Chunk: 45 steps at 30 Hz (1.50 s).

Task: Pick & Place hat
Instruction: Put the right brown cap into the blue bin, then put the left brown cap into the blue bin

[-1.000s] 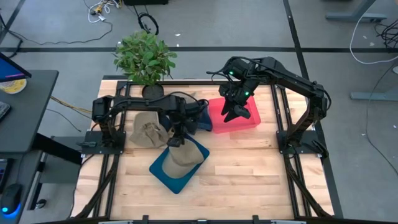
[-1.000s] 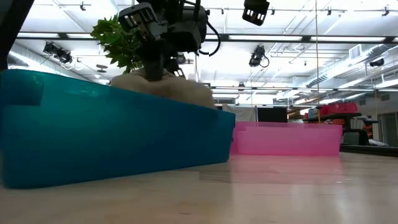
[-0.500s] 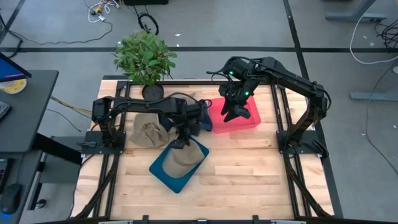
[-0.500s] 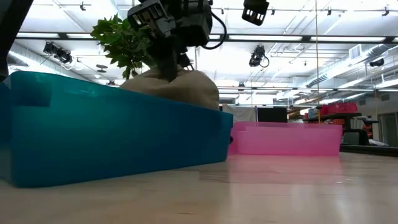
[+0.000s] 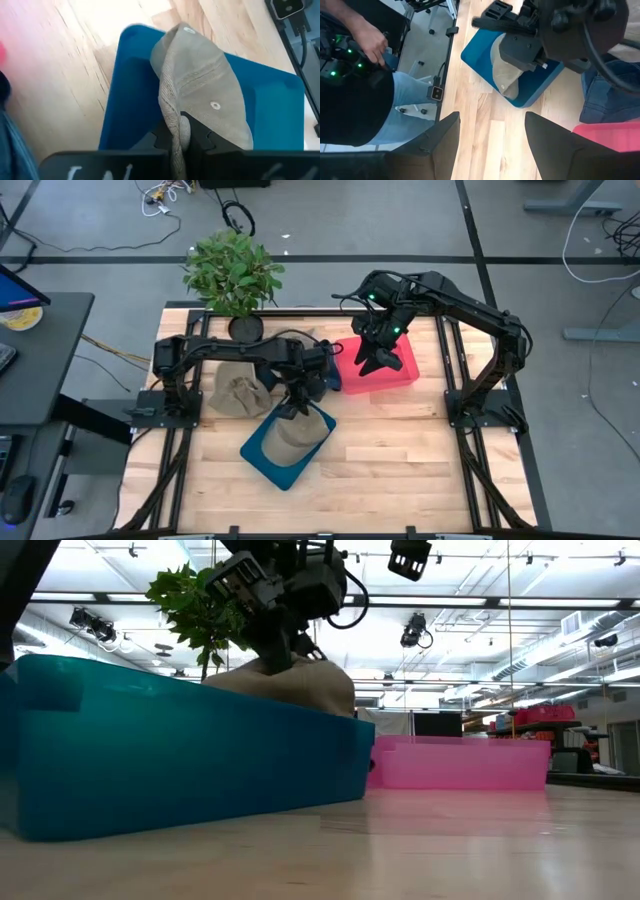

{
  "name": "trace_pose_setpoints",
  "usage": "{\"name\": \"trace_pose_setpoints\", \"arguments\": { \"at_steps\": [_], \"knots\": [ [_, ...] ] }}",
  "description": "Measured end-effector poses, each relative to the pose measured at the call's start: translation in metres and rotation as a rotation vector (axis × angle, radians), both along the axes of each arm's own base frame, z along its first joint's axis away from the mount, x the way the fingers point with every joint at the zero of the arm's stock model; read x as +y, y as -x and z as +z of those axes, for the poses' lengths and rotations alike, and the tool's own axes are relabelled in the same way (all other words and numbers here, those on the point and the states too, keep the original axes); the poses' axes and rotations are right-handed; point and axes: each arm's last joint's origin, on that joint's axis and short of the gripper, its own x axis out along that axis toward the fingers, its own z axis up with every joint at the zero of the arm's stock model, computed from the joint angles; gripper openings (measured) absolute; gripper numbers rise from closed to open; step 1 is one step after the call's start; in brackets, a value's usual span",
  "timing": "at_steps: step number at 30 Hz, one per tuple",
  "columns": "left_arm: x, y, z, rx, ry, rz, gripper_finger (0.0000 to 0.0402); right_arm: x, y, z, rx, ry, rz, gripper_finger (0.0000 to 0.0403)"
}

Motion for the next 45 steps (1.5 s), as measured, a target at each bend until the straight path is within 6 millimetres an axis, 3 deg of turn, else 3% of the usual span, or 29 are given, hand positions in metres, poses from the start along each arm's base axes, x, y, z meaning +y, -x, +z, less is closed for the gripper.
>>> {"name": "trace_pose_setpoints", "arguments": {
  "at_steps": [11,23,36,45],
  "knots": [
    [0.011,-0.001,-0.009,0.034,-0.008,0.031,0.0025,0.0,0.0,0.0,0.001,-0.003,-0.004,0.0226],
    [0.008,-0.004,-0.007,-0.031,0.043,-0.031,0.0114,0.0,0.0,0.0,0.008,-0.01,-0.012,0.0226],
    [0.01,-0.002,0.004,-0.057,0.01,0.004,0.027,0.0,0.0,0.0,0.011,-0.013,-0.018,0.0226],
    [0.02,0.006,0.031,-0.072,-0.088,0.102,0.0298,-0.002,0.001,0.0,0.018,-0.016,-0.024,0.0226]
  ]
}}
